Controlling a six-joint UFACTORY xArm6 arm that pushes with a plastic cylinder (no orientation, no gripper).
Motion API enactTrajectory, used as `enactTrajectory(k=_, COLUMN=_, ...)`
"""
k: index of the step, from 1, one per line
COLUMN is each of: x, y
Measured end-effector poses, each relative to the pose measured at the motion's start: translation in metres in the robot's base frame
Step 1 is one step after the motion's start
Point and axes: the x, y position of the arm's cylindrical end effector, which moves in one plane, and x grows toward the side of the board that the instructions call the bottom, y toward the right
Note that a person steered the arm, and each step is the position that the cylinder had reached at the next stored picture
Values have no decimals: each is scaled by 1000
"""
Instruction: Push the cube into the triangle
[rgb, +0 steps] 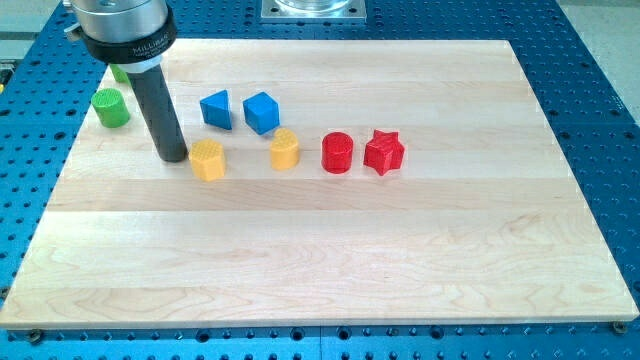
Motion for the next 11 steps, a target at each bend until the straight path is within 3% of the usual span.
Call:
enactTrajectory(k=2, x=45, y=-10)
enactTrajectory(k=3, x=30, y=28)
enactTrajectory(k=4, x=23, y=24)
enactTrajectory(k=5, x=-10, y=-21)
enactTrajectory(k=6, x=-80, y=-1)
enactTrajectory(k=7, x=-113, y=44)
enactTrajectory(k=8, x=-112, y=145)
enactTrajectory(k=9, x=-81, y=175)
enactTrajectory(k=11, x=-67, y=75)
